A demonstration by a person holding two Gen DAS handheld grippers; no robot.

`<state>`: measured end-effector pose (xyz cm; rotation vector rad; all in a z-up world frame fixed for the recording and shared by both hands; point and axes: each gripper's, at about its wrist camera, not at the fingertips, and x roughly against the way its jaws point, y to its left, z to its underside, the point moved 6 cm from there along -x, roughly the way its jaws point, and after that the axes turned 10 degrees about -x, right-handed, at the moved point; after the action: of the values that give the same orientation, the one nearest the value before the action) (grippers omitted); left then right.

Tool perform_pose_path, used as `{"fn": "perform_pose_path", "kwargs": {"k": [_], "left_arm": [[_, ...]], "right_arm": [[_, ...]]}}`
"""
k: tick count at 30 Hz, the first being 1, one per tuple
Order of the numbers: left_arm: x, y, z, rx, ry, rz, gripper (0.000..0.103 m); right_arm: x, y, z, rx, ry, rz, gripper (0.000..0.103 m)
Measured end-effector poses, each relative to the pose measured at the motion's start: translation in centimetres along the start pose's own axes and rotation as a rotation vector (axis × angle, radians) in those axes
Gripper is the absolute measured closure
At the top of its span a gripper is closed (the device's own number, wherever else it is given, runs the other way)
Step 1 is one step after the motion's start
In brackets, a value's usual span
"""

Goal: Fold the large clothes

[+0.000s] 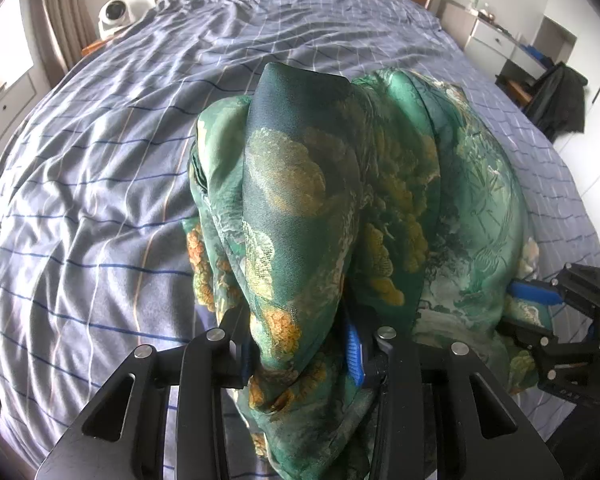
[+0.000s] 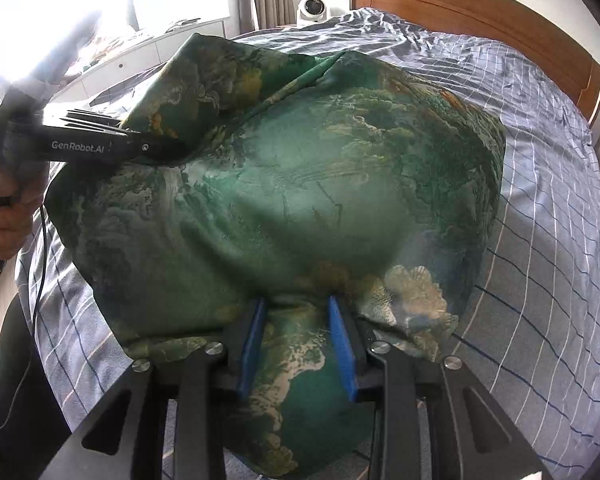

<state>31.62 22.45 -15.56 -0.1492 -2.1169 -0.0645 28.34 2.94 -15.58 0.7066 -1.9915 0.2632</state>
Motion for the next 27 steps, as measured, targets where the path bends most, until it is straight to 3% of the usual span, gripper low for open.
{"fn": "perform_pose_path", "kwargs": {"k": [12, 18, 24, 27], "left_arm": [[-0.1, 0.1, 0.3, 0.006, 0.005, -0.002, 0.066], [-0.6, 0.1, 0.5, 0.010, 0.006, -0.015, 0.066], [-0.9, 0.3, 0.6, 0.015, -0.001, -0.001, 0.065], [-1.0, 0.3, 0.8, 0.023, -0.006, 0.009, 0.065]], "right_arm": [[0.1, 0.2, -0.2, 0.015, 0.014, 0.019, 0.070], [1.8, 0.7, -2.1, 0.014, 0.055, 0.008, 0.070], [4.5, -0.6, -8.2, -0.013, -0.005, 0.029, 0.070], [3.8, -2.9, -12.3, -0.112, -0.026, 0.039, 0.070]]}}
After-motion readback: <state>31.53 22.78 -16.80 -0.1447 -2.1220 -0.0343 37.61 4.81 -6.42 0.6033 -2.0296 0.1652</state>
